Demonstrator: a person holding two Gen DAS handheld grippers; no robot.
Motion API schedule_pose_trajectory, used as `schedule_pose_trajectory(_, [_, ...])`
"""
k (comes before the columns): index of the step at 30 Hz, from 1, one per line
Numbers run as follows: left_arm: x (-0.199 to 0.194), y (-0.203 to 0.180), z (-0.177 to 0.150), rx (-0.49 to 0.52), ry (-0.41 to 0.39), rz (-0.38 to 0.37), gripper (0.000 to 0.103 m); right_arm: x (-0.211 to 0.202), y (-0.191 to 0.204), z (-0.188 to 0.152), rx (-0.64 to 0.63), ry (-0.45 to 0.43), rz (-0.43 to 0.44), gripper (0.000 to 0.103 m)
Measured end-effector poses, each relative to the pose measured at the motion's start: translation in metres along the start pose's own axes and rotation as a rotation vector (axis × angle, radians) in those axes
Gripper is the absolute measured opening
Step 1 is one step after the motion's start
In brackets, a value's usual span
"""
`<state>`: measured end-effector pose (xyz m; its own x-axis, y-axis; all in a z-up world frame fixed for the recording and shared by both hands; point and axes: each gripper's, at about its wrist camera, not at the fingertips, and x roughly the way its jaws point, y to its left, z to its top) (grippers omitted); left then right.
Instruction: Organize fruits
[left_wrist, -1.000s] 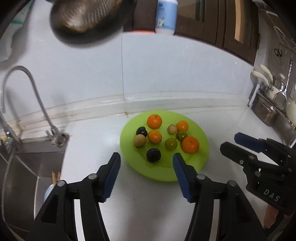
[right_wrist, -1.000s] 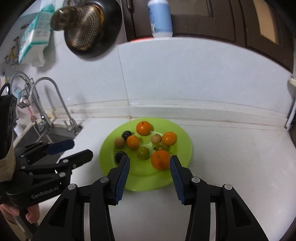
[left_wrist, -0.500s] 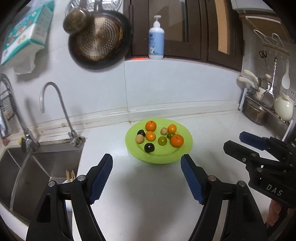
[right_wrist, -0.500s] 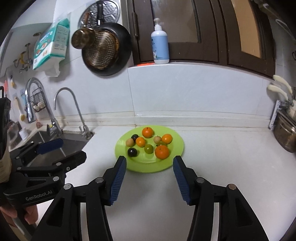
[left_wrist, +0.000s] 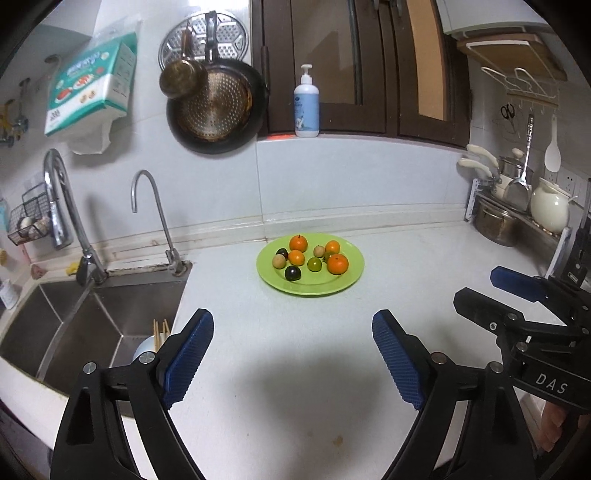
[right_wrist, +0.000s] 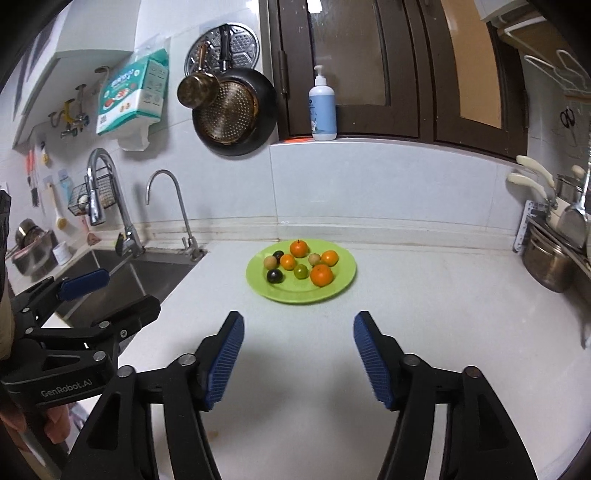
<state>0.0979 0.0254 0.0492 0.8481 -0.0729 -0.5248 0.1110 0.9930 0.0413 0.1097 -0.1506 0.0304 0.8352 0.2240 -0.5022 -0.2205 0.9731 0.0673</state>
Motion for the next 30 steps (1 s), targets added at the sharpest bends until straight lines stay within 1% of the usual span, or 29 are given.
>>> schedule_pose_trajectory(6, [-0.032,-0.011,-0.015,0.008,-0.013,0.009,0.094,-0.034,0.001,-0.017,0.002,-0.012,0.002,0.065])
schedule_pose_trajectory(13, [-0.05,-0.017,-0.026,0.005,-0.014,0.018,0.096,-0.057,0.001,-0.032,0.003,-0.009,0.003,0.067])
schedule_pose_trajectory(27, [-0.072,-0.025,-0.034,0.005,-0.029,0.039,0.097,-0.078,-0.001,-0.042,0.014,-0.023,0.01,0.067])
schedule_pose_trajectory(30, [-0.074,-0.024,-0.035,0.003,-0.032,0.045,0.101,-0.08,-0.001,-0.042,0.013,-0.024,0.009,0.067])
